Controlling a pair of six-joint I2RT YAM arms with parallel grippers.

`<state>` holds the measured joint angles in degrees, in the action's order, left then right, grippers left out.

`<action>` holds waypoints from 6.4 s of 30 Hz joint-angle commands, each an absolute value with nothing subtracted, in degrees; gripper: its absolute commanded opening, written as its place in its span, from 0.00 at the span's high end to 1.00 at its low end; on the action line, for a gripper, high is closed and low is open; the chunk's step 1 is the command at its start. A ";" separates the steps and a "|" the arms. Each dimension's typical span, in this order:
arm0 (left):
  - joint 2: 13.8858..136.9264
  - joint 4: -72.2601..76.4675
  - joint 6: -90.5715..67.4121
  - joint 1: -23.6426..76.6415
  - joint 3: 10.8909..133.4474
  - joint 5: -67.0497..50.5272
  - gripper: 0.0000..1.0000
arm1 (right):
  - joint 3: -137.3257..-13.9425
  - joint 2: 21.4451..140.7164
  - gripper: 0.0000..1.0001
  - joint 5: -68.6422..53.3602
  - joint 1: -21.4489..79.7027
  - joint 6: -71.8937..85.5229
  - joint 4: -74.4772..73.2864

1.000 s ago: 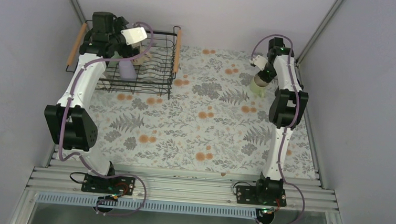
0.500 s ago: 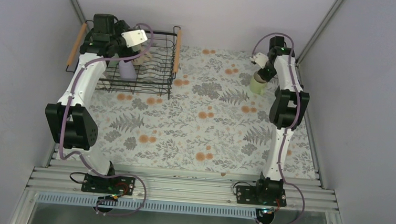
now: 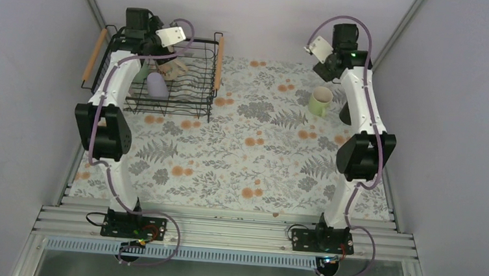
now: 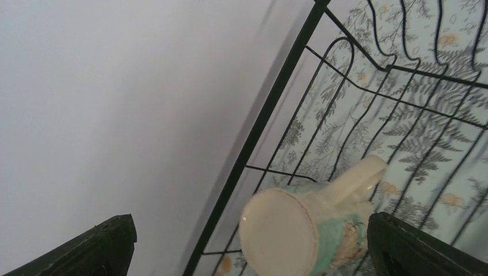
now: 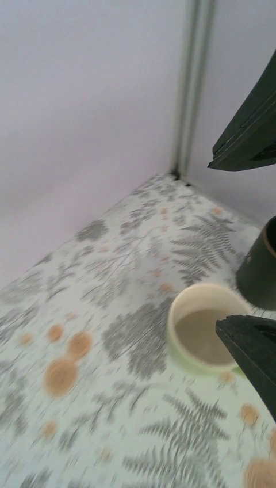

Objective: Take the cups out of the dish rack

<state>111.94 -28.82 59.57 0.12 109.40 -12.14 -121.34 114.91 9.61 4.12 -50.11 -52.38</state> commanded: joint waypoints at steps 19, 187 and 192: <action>138.31 -56.86 92.89 0.90 143.11 -16.46 0.13 | -114.33 103.57 0.40 -10.64 9.96 -47.72 -64.69; 97.81 -26.59 40.03 12.70 112.97 -38.56 0.00 | -97.56 92.08 0.97 -16.10 1.55 -54.74 -73.68; 103.11 -39.26 43.66 10.68 125.67 -22.07 0.00 | -92.55 90.97 0.96 -10.34 -5.41 -57.14 -73.57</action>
<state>99.33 -22.17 37.01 12.01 118.34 -38.61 -93.73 95.13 -14.04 -1.69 -52.69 -74.52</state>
